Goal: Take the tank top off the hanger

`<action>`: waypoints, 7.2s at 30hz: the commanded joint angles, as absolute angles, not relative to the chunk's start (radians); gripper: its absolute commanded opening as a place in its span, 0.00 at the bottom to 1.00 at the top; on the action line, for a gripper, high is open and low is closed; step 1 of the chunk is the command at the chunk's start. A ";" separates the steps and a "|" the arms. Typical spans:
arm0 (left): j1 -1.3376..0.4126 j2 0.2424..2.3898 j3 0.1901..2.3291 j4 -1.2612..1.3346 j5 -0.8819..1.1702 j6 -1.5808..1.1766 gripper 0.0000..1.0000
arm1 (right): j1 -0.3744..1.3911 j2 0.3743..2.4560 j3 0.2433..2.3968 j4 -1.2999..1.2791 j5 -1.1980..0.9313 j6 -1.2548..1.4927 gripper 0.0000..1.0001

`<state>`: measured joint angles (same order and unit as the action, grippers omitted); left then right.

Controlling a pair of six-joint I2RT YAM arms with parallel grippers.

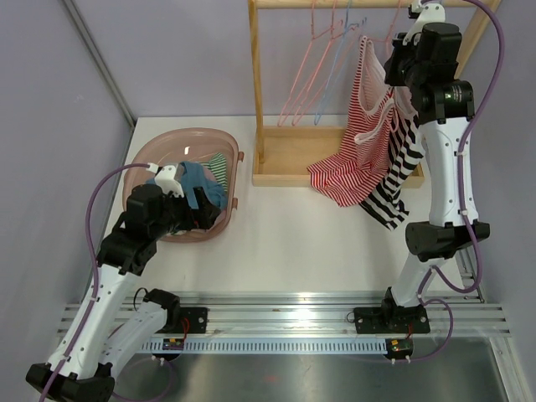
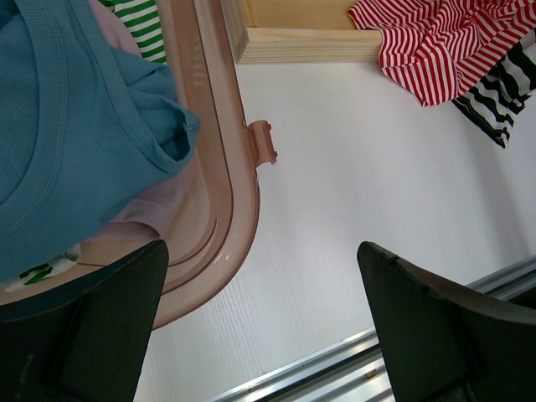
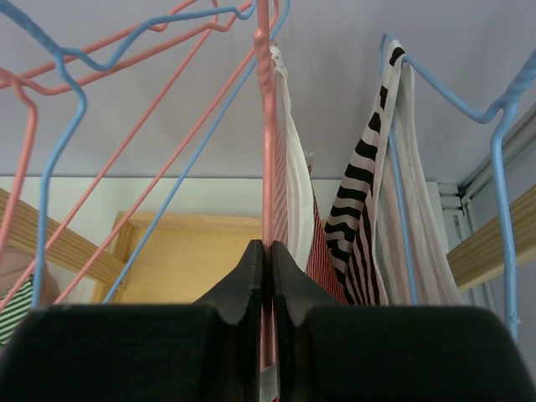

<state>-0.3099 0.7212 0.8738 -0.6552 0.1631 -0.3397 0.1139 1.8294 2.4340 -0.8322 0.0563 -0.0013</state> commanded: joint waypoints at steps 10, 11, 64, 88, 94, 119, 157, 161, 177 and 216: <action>-0.316 0.672 0.874 -0.557 0.267 -0.331 0.99 | 0.112 1.634 2.391 -0.679 -0.034 0.081 0.00; -0.318 0.670 0.880 -0.551 0.271 -0.337 0.99 | 0.112 1.625 2.379 -0.686 -0.038 0.081 0.00; -1.183 1.355 1.631 -0.342 -0.430 -0.061 0.79 | 0.112 0.609 1.654 -0.845 -0.615 0.353 0.00; -1.174 1.356 1.598 -0.330 -0.689 -0.120 0.00 | 0.110 0.548 1.614 -0.793 -0.606 0.364 0.00; -1.085 1.293 1.554 -0.379 -0.818 -0.280 0.00 | 0.110 0.512 1.559 -0.807 -0.696 0.322 0.00; -1.071 1.055 1.192 -0.095 0.208 -0.290 0.00 | 0.112 0.357 0.925 0.301 -0.512 0.744 0.00; -0.827 1.144 1.198 -0.575 -0.206 -0.367 0.99 | 0.112 1.525 2.067 -0.405 -0.035 0.244 0.00; -0.834 1.100 1.161 -0.555 -0.158 -0.368 0.99 | 0.110 1.641 2.193 -0.440 -0.061 0.245 0.00; -1.081 1.218 1.112 -0.532 -0.290 -0.413 0.99 | 0.112 1.723 2.240 -0.505 -0.066 0.218 0.18; -1.264 1.807 1.045 -0.251 -0.261 -0.449 0.02 | 0.112 0.588 1.399 -0.440 -0.628 0.401 0.99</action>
